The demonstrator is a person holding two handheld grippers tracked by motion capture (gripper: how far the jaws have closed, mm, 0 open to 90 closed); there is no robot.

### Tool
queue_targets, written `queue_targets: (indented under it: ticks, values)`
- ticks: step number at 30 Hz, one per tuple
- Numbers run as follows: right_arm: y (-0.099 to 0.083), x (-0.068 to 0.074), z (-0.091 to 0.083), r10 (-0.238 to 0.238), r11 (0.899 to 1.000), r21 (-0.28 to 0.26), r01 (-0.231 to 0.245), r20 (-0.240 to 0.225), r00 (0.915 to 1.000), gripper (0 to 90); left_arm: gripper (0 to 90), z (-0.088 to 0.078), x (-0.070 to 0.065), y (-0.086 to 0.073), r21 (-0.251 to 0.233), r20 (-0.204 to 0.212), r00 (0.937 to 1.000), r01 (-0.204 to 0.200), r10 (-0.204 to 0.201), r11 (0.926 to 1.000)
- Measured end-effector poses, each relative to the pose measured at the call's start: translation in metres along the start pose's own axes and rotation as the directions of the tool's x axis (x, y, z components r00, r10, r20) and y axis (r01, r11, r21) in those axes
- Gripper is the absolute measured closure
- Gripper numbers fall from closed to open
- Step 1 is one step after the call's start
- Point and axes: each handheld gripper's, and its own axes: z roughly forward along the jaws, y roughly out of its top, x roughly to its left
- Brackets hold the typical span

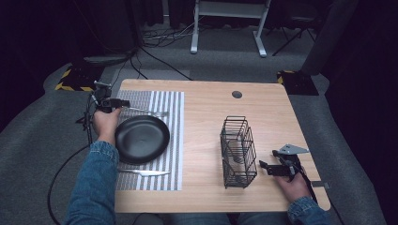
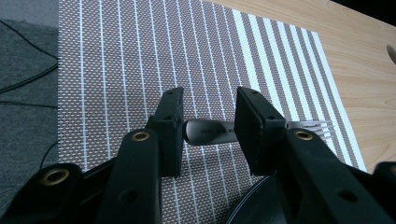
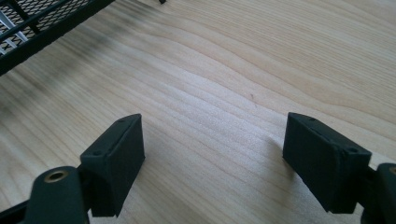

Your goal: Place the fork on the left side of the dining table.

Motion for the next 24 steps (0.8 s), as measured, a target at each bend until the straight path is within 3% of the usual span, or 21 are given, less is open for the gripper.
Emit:
queue_targets:
  ticks: [10, 12, 17, 19, 22, 23, 24]
  values:
    - [0.000, 0.000, 0.000, 0.000, 1.000, 0.000, 0.000, 0.000, 1.0000, 20.8, 59.2, -0.001, 0.006, -0.002, -0.006, -0.045, 0.9989, 0.014, -0.015, 0.9999]
    - [0.000, 0.000, 0.000, 0.000, 1.000, 0.000, 0.000, 0.000, 1.0000, 20.8, 56.3, -0.002, 0.005, -0.002, -0.008, -0.086, 0.9962, -0.010, 0.010, 0.9999]
    - [0.000, 0.000, 0.000, 0.001, 1.000, 0.000, -0.001, 0.001, 1.0000, 20.8, 53.3, -0.011, 0.001, -0.002, -0.029, -0.109, 0.9937, -0.030, 0.027, 0.9991]
    - [0.000, 0.000, 0.000, 0.000, 1.000, 0.000, 0.000, 0.001, 1.0000, 20.8, 53.1, -0.014, -0.002, -0.002, -0.039, -0.113, 0.9929, -0.043, 0.039, 0.9983]
    - [0.000, 0.000, 0.000, 0.000, 1.000, 0.000, 0.000, 0.001, 1.0000, 20.8, 52.1, -0.029, -0.018, -0.001, -0.069, -0.124, 0.9871, -0.110, 0.101, 0.9915]
    - [0.000, 0.000, 0.000, 0.000, 1.000, 0.000, 0.000, 0.001, 1.0000, 20.8, 51.5, -0.029, -0.018, -0.001, -0.069, -0.124, 0.9871, -0.110, 0.101, 0.9915]
    - [0.000, 0.000, 0.000, 0.000, 1.000, 0.000, 0.000, 0.001, 1.0000, 20.8, 51.0, -0.036, -0.031, -0.002, -0.070, -0.154, 0.9769, -0.160, 0.148, 0.9846]
